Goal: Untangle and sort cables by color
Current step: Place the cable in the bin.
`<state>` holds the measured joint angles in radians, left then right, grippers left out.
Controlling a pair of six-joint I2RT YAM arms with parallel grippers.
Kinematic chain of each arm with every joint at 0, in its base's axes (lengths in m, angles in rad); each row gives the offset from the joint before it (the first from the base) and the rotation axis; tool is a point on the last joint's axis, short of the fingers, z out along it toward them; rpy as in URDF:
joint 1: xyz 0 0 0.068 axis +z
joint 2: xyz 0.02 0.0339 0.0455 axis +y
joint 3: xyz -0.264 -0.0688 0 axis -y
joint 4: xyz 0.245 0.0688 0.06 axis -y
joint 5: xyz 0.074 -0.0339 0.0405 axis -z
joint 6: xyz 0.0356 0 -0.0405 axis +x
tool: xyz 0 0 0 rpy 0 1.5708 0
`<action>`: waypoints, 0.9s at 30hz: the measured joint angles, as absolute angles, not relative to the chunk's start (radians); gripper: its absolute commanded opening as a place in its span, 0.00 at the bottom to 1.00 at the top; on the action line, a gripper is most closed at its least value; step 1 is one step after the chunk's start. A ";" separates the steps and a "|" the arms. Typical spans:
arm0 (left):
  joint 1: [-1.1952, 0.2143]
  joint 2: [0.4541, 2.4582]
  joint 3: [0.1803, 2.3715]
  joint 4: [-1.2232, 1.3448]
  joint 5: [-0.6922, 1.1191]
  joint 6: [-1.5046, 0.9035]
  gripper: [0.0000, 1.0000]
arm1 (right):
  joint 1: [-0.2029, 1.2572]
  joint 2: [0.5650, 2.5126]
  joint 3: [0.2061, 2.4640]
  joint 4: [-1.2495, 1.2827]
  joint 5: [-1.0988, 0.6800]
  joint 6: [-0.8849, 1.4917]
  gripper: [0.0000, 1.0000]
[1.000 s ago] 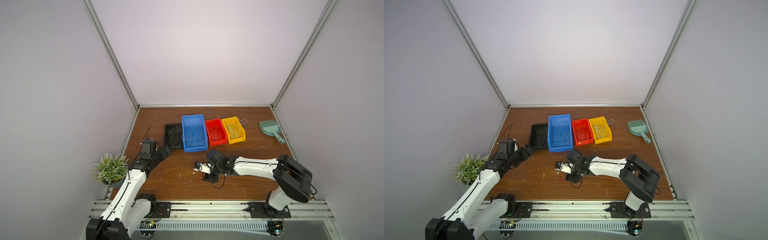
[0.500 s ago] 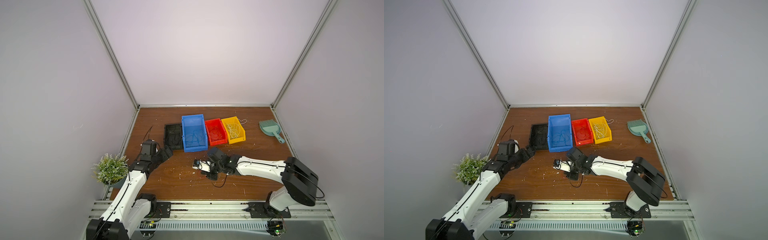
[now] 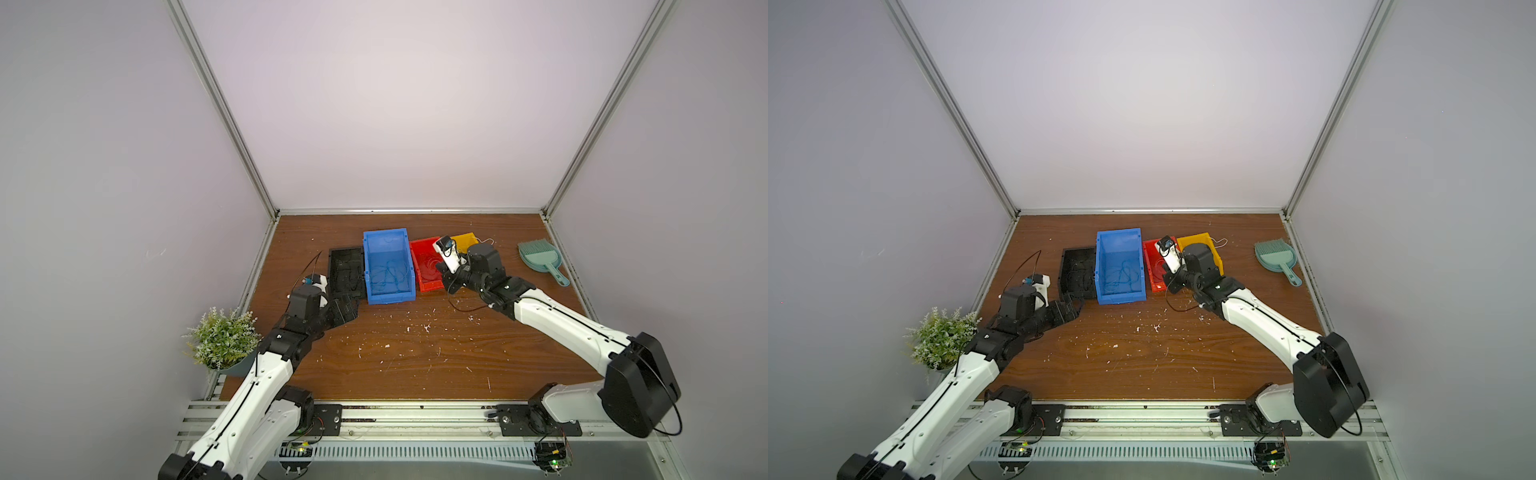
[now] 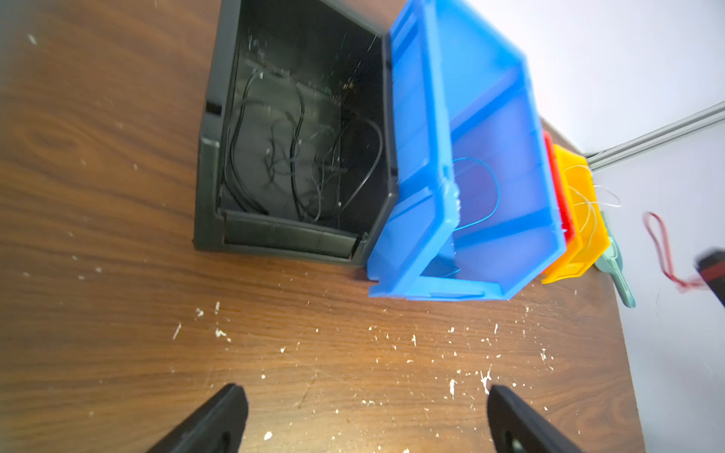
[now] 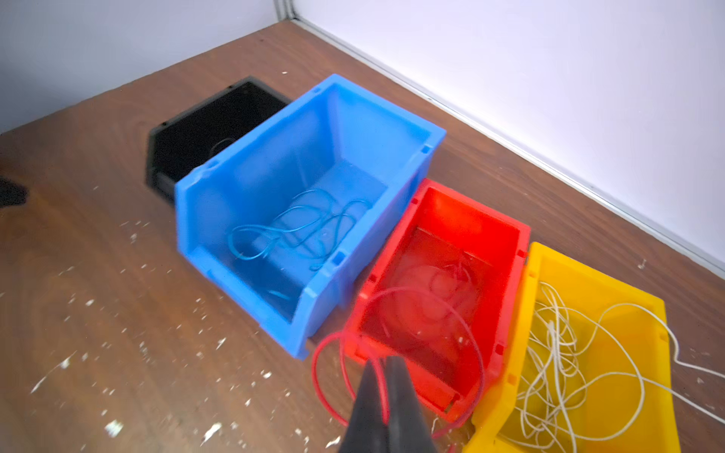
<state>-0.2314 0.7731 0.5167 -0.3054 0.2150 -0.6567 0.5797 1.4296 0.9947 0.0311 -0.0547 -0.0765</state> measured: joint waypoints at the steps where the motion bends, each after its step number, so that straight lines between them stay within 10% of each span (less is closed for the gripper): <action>1: -0.231 0.757 0.513 -0.303 0.207 -0.653 0.99 | 0.561 1.471 1.019 0.043 -0.060 -0.059 0.00; 6: -0.233 0.698 0.511 -0.289 0.156 -0.651 0.99 | 0.507 1.678 1.143 0.067 -0.100 0.007 0.00; 16: -0.234 0.623 0.481 -0.268 0.018 -0.650 0.99 | 0.498 1.836 1.243 0.058 -0.113 0.078 0.44; 27: -0.234 0.610 0.398 -0.108 -0.143 -0.584 0.99 | 0.498 1.291 0.921 0.179 0.010 0.049 0.99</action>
<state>-0.2344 0.6098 0.3985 -0.1078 -0.1429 -0.5842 0.4980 1.2907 0.9207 0.1787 0.0101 0.0486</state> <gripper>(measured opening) 0.991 0.957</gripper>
